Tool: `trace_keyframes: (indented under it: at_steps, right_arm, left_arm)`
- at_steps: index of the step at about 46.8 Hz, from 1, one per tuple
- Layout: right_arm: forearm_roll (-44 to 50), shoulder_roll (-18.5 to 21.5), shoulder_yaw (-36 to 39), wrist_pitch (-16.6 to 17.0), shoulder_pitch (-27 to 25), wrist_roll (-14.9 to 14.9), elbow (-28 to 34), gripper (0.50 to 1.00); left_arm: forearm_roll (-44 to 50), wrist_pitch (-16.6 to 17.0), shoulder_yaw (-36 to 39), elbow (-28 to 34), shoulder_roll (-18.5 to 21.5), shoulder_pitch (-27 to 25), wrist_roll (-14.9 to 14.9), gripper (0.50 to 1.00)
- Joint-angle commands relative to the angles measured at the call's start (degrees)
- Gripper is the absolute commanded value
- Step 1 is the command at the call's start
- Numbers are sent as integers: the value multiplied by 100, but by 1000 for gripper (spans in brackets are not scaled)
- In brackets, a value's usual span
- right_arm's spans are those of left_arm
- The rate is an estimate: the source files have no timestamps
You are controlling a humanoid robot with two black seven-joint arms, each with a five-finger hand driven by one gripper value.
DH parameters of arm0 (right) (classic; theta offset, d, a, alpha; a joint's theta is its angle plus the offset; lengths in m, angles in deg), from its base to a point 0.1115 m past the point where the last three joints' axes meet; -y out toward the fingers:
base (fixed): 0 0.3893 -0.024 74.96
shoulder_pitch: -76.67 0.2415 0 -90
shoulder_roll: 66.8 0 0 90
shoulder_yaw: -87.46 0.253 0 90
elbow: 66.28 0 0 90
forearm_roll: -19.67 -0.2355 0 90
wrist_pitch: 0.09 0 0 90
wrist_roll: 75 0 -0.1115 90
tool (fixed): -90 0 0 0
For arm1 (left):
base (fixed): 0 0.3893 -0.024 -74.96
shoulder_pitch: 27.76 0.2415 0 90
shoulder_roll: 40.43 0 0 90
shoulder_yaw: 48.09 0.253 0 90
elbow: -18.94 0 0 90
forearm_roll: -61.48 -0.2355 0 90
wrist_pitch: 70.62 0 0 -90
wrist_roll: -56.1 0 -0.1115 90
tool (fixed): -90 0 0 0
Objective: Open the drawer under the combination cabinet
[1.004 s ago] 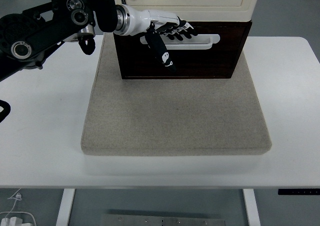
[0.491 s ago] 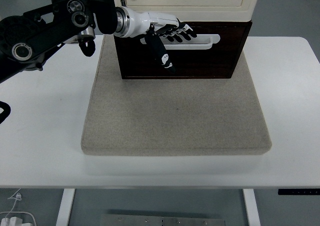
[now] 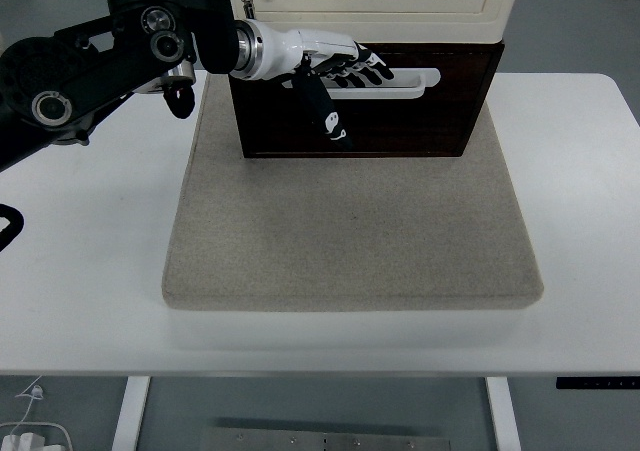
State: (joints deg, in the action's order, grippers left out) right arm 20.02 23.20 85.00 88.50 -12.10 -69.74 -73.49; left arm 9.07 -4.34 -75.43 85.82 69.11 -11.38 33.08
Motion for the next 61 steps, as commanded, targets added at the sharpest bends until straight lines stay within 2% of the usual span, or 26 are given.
trace_keyframes:
  at_steps: [1, 31, 61]
  right_arm:
    - [0, 0, 0, 0, 0, 0, 0, 928]
    - [0, 0, 0, 0, 0, 1, 0, 928]
    - [0, 0, 0, 0, 0, 1, 0, 928]
  left_arm:
    - [2, -1, 0, 1, -2, -3, 0, 1000]
    - [11, -19, 9, 36, -2, 14, 0, 1000]
    - [134, -185, -35, 150, 77, -21, -18, 1000]
